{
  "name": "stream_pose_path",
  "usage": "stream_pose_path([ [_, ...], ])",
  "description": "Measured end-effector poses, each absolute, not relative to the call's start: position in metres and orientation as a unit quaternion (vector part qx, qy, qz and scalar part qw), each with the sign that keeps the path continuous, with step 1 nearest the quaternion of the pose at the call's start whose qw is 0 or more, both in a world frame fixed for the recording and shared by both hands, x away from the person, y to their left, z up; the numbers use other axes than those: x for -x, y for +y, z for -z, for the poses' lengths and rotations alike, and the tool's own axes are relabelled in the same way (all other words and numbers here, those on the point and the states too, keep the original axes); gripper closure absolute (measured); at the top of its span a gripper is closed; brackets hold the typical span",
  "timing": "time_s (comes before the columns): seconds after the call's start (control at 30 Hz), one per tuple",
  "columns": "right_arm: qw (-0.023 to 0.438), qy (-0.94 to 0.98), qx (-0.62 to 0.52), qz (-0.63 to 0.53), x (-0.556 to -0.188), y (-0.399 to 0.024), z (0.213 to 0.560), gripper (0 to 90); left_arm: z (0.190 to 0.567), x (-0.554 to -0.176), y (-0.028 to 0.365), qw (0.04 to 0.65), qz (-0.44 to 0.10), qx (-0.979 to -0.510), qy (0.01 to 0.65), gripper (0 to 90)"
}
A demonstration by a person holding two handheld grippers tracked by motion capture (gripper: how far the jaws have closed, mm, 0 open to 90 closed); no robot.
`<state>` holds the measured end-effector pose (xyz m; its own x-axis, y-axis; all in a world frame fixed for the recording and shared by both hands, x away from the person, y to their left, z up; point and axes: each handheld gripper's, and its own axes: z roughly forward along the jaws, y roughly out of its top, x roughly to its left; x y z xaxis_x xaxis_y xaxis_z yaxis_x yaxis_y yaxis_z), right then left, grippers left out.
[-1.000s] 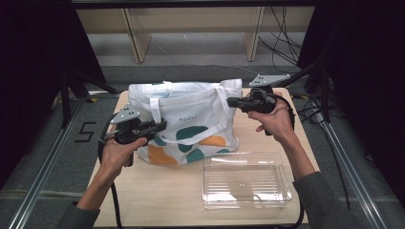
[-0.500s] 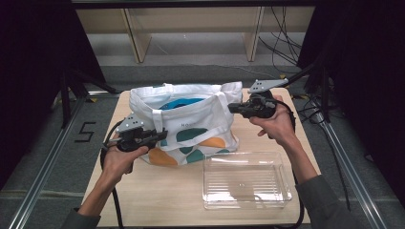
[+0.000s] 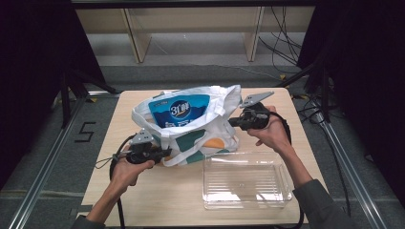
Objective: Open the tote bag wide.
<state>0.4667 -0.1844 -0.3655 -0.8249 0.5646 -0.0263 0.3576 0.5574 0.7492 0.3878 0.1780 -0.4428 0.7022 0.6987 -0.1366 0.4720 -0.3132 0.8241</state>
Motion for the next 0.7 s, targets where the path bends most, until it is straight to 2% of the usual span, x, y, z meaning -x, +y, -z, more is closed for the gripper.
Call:
stream_pose_path([
  [0.07,0.126,0.878,-0.273,-0.373,-0.467,-0.18,0.377,89.8,0.457,-0.388,0.177,0.437,-0.108,-0.814,0.367,78.3],
  [0.2,0.115,0.884,-0.273,-0.362,-0.469,-0.18,0.384,89.7,0.464,-0.387,0.178,0.444,-0.093,-0.809,0.373,76.6],
  [0.23,0.112,0.882,-0.278,-0.363,-0.469,-0.18,0.386,88.4,0.463,-0.384,0.179,0.444,-0.084,-0.807,0.38,71.5],
  [0.33,0.117,0.876,-0.284,-0.372,-0.466,-0.186,0.379,75.9,0.45,-0.376,0.186,0.446,-0.08,-0.807,0.379,50.9],
  [0.37,0.117,0.876,-0.284,-0.372,-0.466,-0.186,0.379,75.9,0.444,-0.371,0.189,0.449,-0.085,-0.804,0.38,50.9],
  [0.4,0.117,0.872,-0.283,-0.382,-0.463,-0.188,0.376,69.7,0.438,-0.368,0.193,0.456,-0.087,-0.8,0.379,46.1],
  [0.43,0.105,0.866,-0.295,-0.389,-0.46,-0.198,0.367,56.1,0.43,-0.364,0.198,0.461,-0.088,-0.797,0.38,34.7],
  [0.47,0.108,0.86,-0.307,-0.393,-0.459,-0.203,0.363,52.5,0.415,-0.358,0.208,0.472,-0.099,-0.786,0.387,31.4],
  [0.7,0.133,0.815,-0.35,-0.443,-0.459,-0.228,0.339,41.2,0.367,-0.361,0.238,0.487,-0.146,-0.758,0.409,26.8],
])
